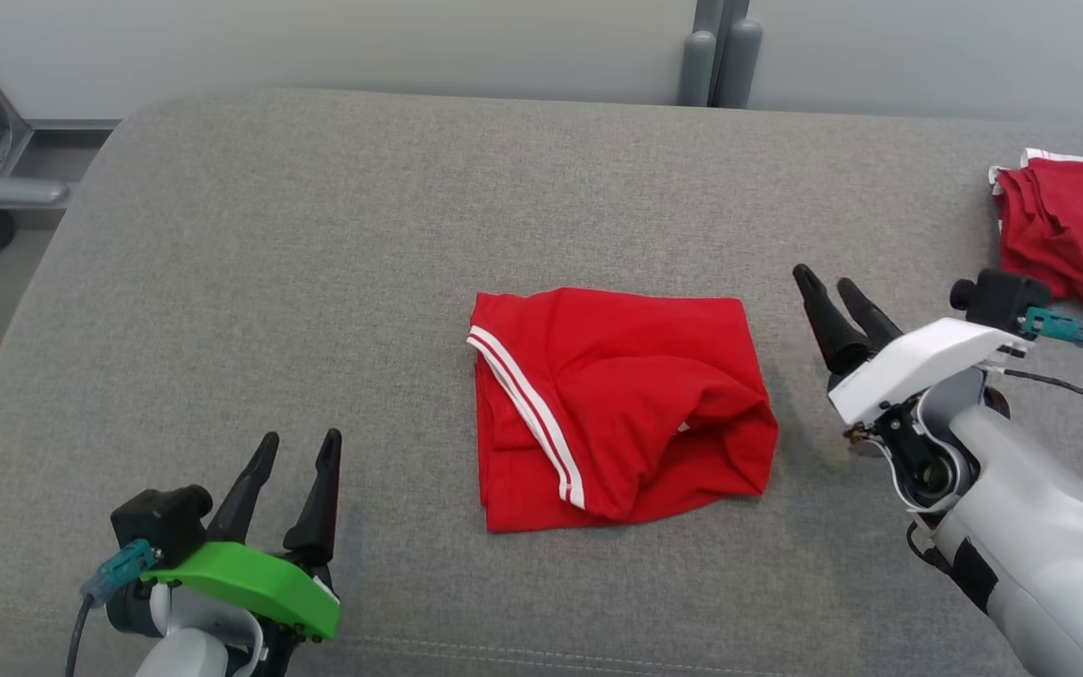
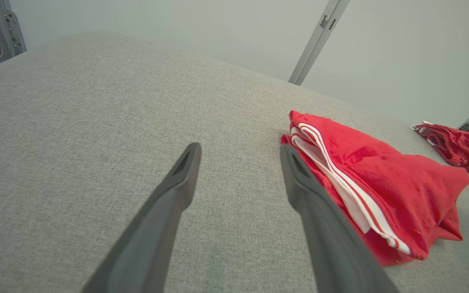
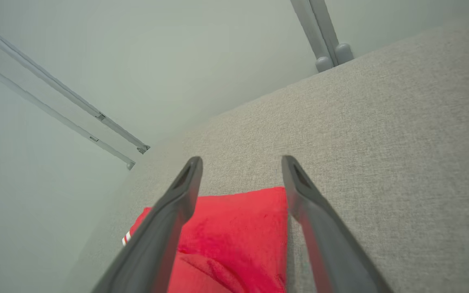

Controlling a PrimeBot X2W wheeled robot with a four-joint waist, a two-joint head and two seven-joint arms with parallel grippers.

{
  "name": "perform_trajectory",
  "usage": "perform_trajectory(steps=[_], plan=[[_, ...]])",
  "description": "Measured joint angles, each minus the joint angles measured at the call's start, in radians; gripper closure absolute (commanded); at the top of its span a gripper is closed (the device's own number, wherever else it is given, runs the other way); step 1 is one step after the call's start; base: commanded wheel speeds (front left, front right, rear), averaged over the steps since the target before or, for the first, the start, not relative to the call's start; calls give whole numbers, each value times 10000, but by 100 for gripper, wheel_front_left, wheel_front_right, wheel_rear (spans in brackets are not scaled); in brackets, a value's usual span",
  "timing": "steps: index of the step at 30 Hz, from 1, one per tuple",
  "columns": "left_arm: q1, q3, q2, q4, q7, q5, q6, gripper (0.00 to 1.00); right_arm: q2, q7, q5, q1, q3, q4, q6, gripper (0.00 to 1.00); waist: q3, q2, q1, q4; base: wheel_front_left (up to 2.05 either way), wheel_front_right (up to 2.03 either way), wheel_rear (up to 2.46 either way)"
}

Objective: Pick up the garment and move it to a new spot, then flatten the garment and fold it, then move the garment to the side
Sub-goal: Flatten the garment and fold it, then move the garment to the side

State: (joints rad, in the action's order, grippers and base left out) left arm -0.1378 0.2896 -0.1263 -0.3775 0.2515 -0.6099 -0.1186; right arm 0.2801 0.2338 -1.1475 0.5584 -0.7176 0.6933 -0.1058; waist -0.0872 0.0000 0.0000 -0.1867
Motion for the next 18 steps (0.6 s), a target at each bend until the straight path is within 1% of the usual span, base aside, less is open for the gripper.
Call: perform_trajectory(steps=[2, 8, 14, 18], plan=[[-14, 17, 15, 33, -2, 0, 0, 0, 15, -178, -639, -179, 316, 257, -81, 0, -168, 0, 0, -55, 0, 0, 0], [-79, 31, 15, 38, -2, 0, 0, 0, -94, -1103, -1323, -187, 318, 476, -86, 0, -498, 0, 0, -230, 0, 0, 0], [-197, 48, 50, 6, -2, 0, -2, 0, -130, -1812, -1459, -189, 171, 851, -86, 0, -696, 0, 0, -468, 0, 0, 0], [-220, 42, 48, -17, -2, 0, -2, 0, -194, -2063, -1471, -180, 46, 1078, -86, 0, -750, 0, 0, -559, 0, 0, 0]])
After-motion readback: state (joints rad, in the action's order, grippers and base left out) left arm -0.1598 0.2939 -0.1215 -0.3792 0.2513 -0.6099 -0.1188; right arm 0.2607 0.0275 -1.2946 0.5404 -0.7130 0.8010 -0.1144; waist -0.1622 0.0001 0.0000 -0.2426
